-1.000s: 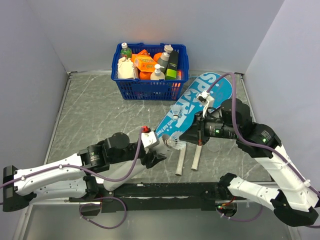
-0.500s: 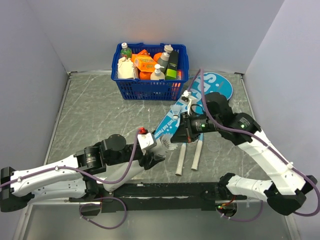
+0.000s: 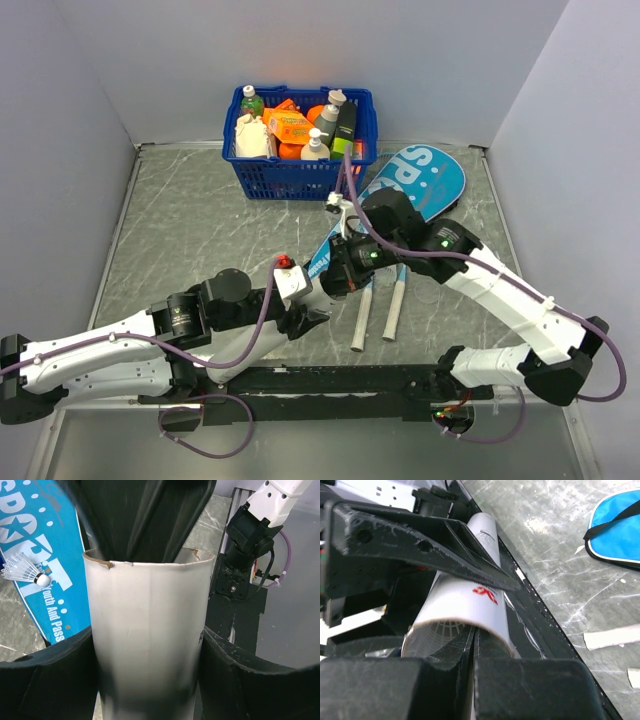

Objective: Pack up the badminton gear

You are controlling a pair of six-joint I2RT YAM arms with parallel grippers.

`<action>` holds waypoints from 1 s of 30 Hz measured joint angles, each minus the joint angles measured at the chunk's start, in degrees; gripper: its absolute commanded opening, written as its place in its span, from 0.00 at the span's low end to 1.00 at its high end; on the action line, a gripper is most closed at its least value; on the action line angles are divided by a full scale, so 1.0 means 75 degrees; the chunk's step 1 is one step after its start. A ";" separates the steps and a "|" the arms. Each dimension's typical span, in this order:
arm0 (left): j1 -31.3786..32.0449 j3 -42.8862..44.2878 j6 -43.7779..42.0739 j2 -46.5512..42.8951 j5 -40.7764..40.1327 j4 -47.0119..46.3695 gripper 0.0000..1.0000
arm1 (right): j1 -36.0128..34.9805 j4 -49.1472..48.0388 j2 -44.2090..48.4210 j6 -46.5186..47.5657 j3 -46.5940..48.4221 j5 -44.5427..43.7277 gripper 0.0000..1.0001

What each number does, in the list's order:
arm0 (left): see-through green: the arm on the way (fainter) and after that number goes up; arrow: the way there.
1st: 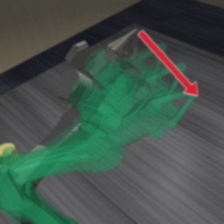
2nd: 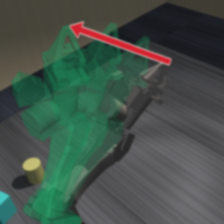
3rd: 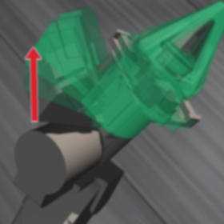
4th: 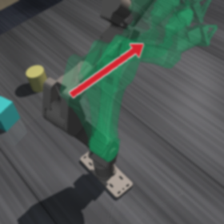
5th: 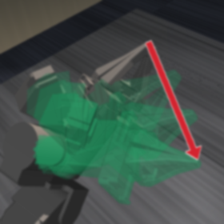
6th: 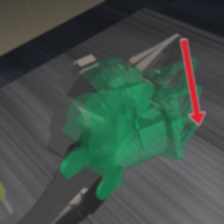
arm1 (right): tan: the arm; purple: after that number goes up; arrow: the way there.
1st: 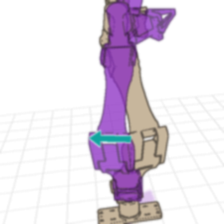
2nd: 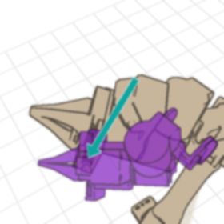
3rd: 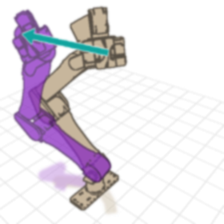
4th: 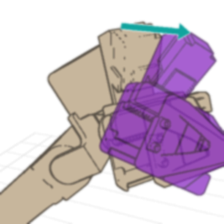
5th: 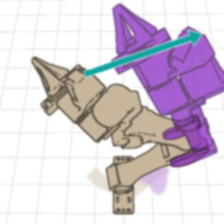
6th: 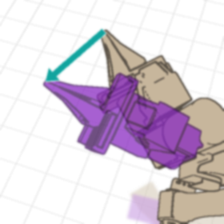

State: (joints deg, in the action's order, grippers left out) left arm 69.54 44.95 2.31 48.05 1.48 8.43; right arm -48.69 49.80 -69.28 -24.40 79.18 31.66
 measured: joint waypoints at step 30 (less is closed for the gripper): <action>-0.0020 -0.0050 0.0105 0.0067 -0.0460 -0.0038 0.01 | 0.1652 0.0017 -0.0172 0.0254 0.0912 -0.0737 0.64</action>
State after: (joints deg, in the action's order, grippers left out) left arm 69.38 44.58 3.09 48.56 -1.98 8.14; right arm -36.29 49.93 -70.57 -22.50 86.02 26.13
